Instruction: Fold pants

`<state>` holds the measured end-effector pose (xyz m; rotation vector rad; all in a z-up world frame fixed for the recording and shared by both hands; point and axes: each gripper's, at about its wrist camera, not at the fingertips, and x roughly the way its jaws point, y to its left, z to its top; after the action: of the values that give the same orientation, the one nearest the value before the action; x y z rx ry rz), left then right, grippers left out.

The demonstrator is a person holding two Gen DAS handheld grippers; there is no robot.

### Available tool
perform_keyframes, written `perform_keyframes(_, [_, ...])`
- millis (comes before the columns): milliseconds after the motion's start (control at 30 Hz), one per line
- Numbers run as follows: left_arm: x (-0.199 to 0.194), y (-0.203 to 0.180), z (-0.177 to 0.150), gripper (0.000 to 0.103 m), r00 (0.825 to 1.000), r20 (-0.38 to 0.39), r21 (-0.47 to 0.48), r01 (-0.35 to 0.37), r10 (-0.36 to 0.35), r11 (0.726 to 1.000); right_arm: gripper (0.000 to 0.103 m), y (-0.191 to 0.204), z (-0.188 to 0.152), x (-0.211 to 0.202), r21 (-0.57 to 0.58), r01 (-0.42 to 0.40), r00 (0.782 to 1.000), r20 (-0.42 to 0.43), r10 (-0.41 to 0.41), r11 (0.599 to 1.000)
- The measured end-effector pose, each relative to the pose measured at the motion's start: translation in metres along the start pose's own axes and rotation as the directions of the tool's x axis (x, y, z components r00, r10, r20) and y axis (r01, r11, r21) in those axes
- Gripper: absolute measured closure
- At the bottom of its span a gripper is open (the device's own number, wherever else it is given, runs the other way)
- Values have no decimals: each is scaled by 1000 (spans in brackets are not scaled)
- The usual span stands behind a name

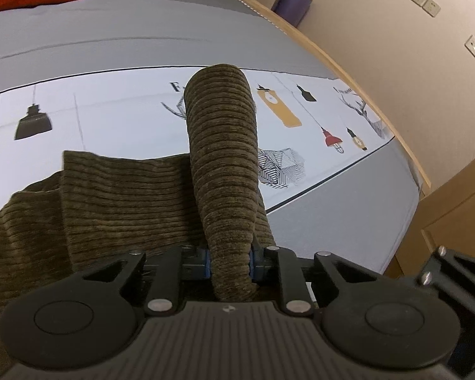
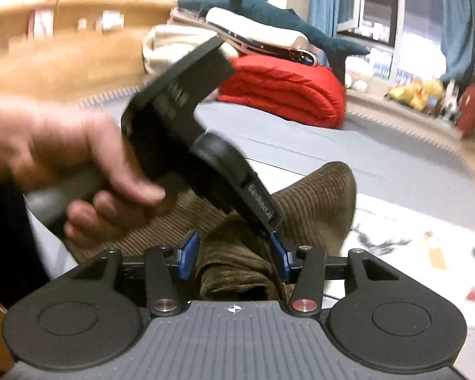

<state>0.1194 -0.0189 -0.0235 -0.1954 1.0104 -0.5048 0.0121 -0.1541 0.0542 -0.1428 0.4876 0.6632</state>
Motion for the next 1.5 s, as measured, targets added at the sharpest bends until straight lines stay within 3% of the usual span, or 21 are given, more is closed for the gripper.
perform_keyframes(167, [-20, 17, -3, 83, 1000, 26, -41, -15, 16, 999, 49, -22, 8, -11, 134, -9, 999, 44, 3, 991])
perform_keyframes(367, [-55, 34, -15, 84, 995, 70, -42, -75, 78, 996, 45, -44, 11, -5, 307, 37, 998, 35, -50, 951])
perform_keyframes(567, [-123, 58, -24, 84, 982, 135, -20, -130, 132, 991, 42, -53, 17, 17, 405, 91, 996, -37, -84, 910])
perform_keyframes(733, [-192, 116, -51, 84, 956, 171, -103, -224, 239, 969, 36, -52, 21, 53, 488, 64, 990, -141, 6, 871])
perform_keyframes(833, [-220, 166, -87, 84, 926, 143, -219, -315, 350, 923, 36, -39, 23, 72, 513, 39, 983, -174, 59, 857])
perform_keyframes(933, [-243, 208, -109, 81, 876, 122, -415, -382, 467, 826, 34, -21, 23, 92, 521, 11, 971, -210, 115, 854])
perform_keyframes(967, [-245, 221, -116, 79, 869, 88, -462, -397, 487, 793, 32, -15, 23, 99, 519, 0, 966, -222, 135, 855])
perform_keyframes(1033, [-247, 240, -128, 63, 867, 35, -528, -406, 497, 746, 32, 0, 23, 111, 507, -18, 954, -249, 166, 862])
perform_keyframes(1067, [-250, 247, -132, 47, 858, 21, -549, -420, 514, 723, 32, 7, 23, 117, 499, -26, 949, -261, 179, 866])
perform_keyframes(1100, [-254, 251, -135, 39, 850, 19, -562, -427, 527, 709, 32, 14, 23, 124, 493, -35, 942, -274, 194, 869])
perform_keyframes(1133, [-256, 255, -136, 36, 850, 22, -576, -419, 526, 702, 31, 19, 23, 128, 492, -40, 937, -285, 204, 870])
perform_keyframes(1200, [-257, 262, -137, 23, 868, 32, -616, -372, 495, 694, 30, 28, 21, 139, 493, -40, 924, -312, 220, 869])
perform_keyframes(1300, [-250, 269, -130, 20, 888, 18, -631, -347, 460, 694, 29, 34, 17, 155, 512, -7, 909, -355, 219, 859])
perform_keyframes(1367, [-239, 269, -124, 19, 901, -10, -614, -348, 435, 709, 29, 32, 12, 165, 548, 24, 901, -374, 219, 836])
perform_keyframes(1500, [-201, 266, -115, 17, 896, -97, -539, -414, 434, 734, 29, 31, -1, 183, 612, 60, 880, -405, 248, 789])
